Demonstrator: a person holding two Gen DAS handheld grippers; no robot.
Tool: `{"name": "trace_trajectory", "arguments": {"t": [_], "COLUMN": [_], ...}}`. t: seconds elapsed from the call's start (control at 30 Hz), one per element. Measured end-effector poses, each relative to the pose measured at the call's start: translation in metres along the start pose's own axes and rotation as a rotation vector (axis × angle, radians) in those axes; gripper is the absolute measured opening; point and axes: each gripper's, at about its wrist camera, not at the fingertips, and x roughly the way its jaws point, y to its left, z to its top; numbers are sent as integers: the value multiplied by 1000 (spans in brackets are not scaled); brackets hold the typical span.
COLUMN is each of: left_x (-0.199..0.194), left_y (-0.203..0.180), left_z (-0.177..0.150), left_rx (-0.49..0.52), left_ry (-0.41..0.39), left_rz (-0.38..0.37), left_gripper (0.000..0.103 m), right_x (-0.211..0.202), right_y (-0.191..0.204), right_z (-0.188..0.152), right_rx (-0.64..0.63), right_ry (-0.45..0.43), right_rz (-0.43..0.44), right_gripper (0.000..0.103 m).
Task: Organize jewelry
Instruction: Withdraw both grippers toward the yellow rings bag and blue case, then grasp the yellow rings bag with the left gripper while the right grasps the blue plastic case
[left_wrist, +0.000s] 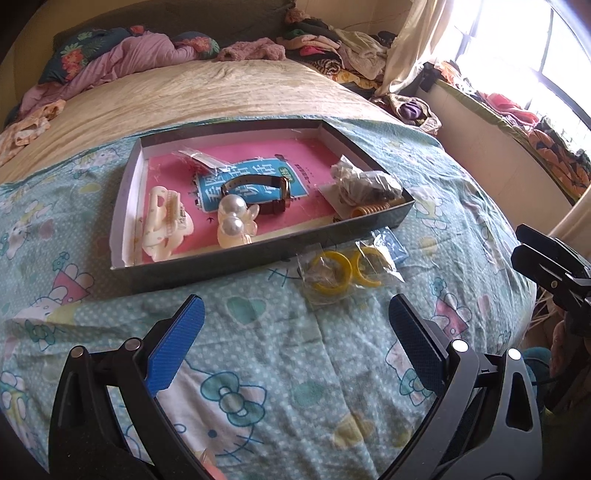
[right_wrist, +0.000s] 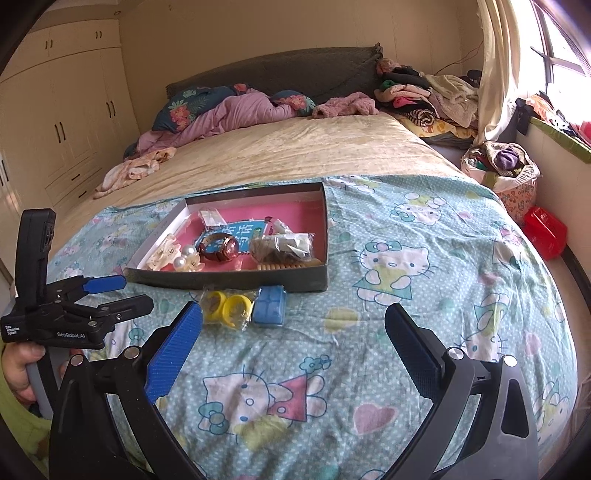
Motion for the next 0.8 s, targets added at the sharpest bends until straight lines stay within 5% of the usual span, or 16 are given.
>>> {"name": "trace_trajectory", "arguments": {"t": [0.53,0.8], "left_x": [63,77], "left_y": [-21,-21], "left_z": [8,16], "left_rx": [-108,-131], "left_ry": [123,116], "left_rz": [-152,-134], "left_gripper": [93,93], "right_x": [14,26], "right_y": [-26,-33], "right_z": [-15,-20], "right_rx": [57,63], "right_ry": [55,86], "right_rz": [-47,-66], "right_gripper": [99,99]}}
